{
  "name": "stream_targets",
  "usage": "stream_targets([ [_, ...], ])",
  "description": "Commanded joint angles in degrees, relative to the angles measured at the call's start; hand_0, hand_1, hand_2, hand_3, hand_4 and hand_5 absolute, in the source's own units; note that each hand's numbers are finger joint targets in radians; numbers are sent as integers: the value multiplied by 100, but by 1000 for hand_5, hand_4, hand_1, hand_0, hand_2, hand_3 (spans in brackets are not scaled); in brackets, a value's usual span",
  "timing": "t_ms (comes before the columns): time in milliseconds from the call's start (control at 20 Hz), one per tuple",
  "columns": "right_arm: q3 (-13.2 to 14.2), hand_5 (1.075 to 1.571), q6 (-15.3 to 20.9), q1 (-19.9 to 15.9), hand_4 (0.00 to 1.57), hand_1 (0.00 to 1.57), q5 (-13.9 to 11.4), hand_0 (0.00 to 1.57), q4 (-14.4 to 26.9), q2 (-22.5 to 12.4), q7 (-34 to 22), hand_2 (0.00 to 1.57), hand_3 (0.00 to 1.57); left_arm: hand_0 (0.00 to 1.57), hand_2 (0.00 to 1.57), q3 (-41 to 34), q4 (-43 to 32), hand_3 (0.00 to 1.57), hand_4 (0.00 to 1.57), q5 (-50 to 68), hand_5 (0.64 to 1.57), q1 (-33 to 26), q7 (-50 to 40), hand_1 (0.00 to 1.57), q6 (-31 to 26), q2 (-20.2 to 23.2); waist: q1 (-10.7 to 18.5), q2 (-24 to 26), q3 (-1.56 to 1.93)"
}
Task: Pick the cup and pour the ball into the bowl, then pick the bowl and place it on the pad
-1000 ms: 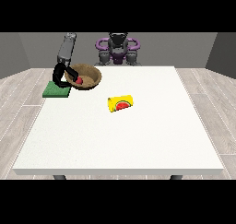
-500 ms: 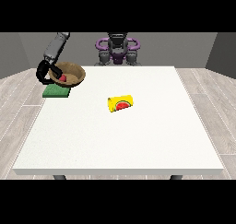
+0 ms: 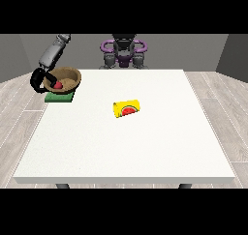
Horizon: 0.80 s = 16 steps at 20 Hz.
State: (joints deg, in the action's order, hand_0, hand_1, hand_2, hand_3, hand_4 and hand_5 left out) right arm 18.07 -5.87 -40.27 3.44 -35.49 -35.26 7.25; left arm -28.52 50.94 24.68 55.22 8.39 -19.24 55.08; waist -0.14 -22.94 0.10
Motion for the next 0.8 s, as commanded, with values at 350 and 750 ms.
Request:
stream_targets([
  [350, 189, 1564, -560, -56, 1248, 1571, -106, 1571, 684, -852, 630, 1571, 678, 0, 0, -132, 400, 0, 0, 353, 1535, -6, -429, 0, 52, 195, -43, -172, -5],
  [750, -77, 1570, -354, -306, 1240, 1571, -216, 1571, 476, -412, -29, 1571, 1301, 0, 0, 87, 121, 0, 0, 52, 1535, -366, 119, 0, 73, -114, 20, 268, -13],
])
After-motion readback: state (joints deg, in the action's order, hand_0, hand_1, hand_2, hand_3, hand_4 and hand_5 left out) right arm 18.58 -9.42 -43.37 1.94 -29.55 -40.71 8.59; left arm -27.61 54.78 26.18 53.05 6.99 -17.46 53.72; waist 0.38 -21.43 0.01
